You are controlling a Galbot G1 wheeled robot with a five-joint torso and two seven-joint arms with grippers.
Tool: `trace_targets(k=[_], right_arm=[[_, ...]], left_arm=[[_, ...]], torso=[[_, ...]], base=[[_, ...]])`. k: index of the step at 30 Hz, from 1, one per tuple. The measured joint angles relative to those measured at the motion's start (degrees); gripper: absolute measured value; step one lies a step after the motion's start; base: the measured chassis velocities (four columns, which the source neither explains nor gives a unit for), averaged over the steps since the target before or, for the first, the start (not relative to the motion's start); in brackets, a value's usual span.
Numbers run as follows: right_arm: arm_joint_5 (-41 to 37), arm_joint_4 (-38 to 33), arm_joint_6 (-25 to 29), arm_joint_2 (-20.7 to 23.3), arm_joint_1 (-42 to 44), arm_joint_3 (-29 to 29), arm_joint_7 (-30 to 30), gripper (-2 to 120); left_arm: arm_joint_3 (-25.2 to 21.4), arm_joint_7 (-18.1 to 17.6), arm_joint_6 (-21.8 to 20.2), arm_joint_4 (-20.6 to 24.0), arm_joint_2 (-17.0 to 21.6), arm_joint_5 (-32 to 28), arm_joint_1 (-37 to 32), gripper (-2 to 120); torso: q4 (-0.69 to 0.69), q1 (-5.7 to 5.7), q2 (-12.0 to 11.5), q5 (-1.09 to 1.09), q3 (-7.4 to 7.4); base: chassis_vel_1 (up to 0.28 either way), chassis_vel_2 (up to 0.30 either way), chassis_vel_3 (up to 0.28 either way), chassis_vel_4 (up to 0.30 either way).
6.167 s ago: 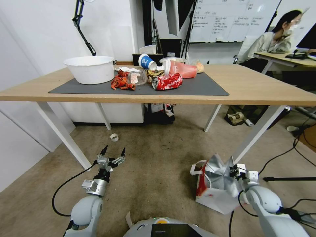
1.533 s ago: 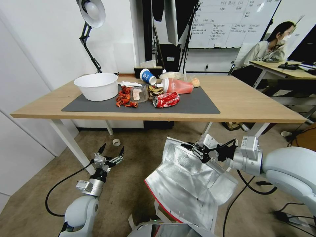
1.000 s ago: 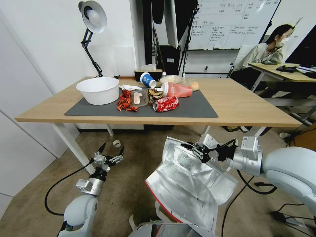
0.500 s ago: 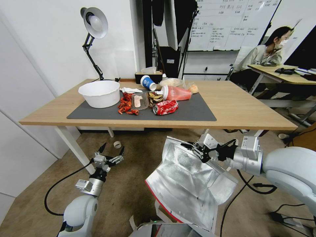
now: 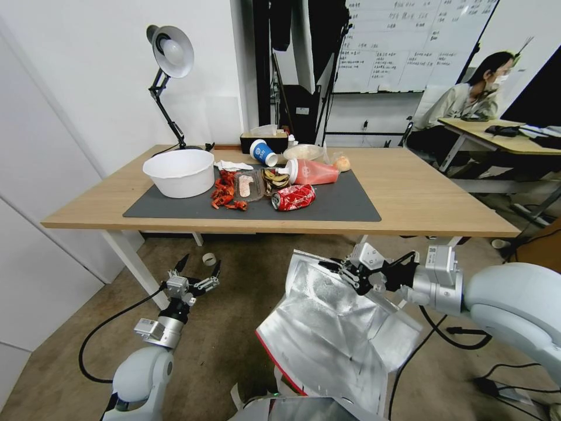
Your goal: Pick up the food delivery bag from the floor and place it on the table.
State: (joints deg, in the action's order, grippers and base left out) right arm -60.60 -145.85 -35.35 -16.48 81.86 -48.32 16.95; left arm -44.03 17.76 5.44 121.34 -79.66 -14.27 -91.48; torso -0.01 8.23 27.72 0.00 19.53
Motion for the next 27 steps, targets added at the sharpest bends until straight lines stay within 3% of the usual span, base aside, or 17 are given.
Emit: trace_targets(k=[5,27], right_arm=[[-3.7,0.0,1.0,-0.4,1.1,-0.2,1.0,0],[-4.0,0.0,2.3,-0.9,2.1,-1.6,1.8,0]], left_arm=[[0.0,0.0,-0.1,-0.1,0.1,0.0,0.1,100],[0.0,-0.1,0.0,0.2,0.2,-0.5,-0.3,100]], torso=[[-0.01,0.61,1.6,0.01,1.04],[0.00,2.46,6.6,0.01,4.14]], base=[[0.000,0.000,0.000,0.000],[0.000,0.000,0.000,0.000]])
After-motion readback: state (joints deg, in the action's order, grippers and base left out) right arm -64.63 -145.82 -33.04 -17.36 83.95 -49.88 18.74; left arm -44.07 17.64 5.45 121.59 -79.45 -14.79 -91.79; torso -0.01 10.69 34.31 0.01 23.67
